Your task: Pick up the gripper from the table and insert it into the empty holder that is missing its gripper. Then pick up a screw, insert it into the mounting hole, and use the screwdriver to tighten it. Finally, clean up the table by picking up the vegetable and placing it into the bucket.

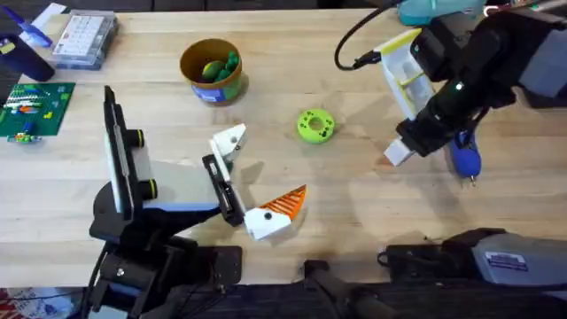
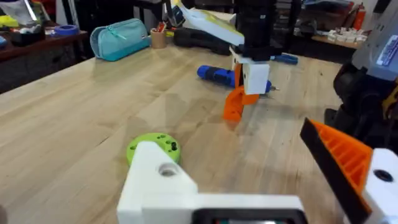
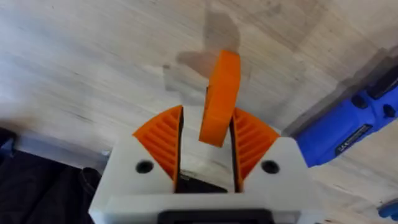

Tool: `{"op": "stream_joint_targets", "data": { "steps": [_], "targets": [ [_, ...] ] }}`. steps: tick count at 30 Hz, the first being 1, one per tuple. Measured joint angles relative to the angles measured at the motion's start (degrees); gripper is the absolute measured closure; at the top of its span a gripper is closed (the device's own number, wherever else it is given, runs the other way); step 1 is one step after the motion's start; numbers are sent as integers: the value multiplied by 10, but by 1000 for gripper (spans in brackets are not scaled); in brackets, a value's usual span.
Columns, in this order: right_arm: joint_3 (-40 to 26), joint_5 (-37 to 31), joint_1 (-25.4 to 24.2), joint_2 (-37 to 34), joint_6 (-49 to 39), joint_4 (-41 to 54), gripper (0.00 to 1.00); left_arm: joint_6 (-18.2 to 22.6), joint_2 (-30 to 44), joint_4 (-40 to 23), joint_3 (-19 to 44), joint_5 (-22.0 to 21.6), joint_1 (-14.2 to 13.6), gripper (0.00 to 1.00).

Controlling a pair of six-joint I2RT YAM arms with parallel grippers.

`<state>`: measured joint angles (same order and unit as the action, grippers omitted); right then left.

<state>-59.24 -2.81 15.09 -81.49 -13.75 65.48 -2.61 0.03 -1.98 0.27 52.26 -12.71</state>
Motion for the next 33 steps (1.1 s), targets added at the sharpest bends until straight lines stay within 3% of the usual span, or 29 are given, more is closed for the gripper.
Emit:
{"op": "stream_joint_targets", "data": {
  "steps": [12, 33],
  "targets": [
    [21, -4, -17, 0, 5, -15, 589, 0, 0, -2, 0, -3, 0, 6],
    [22, -4, -17, 0, 96, -36, 589, 0, 0, -2, 0, -9, 0, 6]
  ]
}}
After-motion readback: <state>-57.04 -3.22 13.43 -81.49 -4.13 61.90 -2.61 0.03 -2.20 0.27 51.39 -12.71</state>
